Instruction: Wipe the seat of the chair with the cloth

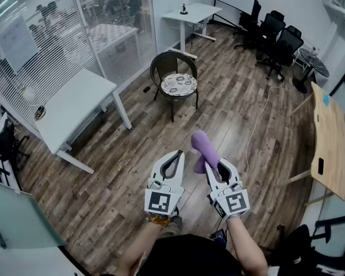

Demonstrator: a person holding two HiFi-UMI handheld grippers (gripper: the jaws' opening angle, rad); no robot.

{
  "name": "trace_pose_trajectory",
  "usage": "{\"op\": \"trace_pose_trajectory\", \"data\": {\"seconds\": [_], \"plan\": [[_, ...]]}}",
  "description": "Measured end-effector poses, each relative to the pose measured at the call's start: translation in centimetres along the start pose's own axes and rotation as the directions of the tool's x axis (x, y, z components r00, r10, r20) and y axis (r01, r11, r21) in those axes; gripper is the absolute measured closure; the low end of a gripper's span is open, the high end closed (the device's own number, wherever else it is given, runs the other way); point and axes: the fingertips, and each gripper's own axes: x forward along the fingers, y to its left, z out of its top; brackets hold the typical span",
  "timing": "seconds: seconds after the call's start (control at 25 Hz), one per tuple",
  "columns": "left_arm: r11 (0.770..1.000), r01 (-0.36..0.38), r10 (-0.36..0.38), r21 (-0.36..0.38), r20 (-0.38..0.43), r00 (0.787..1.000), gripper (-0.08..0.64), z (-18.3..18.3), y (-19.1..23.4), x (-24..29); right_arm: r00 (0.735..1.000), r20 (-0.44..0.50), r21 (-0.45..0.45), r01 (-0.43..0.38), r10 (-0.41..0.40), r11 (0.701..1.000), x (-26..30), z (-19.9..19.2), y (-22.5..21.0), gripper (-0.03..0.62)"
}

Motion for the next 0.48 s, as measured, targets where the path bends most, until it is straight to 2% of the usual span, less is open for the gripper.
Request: {"op": "trace_pose_trajectory", "data": {"seconds": [0.16, 0.32, 0.48], "plan": [[1.000, 0.013, -0.013, 0.000, -0.014, 1.000, 0.540, -1.6, 4.2, 3.3, 1.000, -0.015, 0.021, 0.025, -0.025, 0.999, 5.0, -1.5, -1.3, 0.502], [1.000, 0.019, -0.019, -0.010, -0.028, 0.999, 0.540, -3.2, 7.5, 6.5, 1.000, -0.015, 0.095, 0.010, -0.008, 0.995, 8.8, -2.4, -3.2, 0.492], [1.000, 0.013, -0.014, -0.020, -0.046, 0.999, 0.540, -4.8, 10.0, 9.9, 0.999, -0.030, 0.097, 0.012, -0.010, 0.995, 12.4, -3.4, -6.0, 0.492]]}}
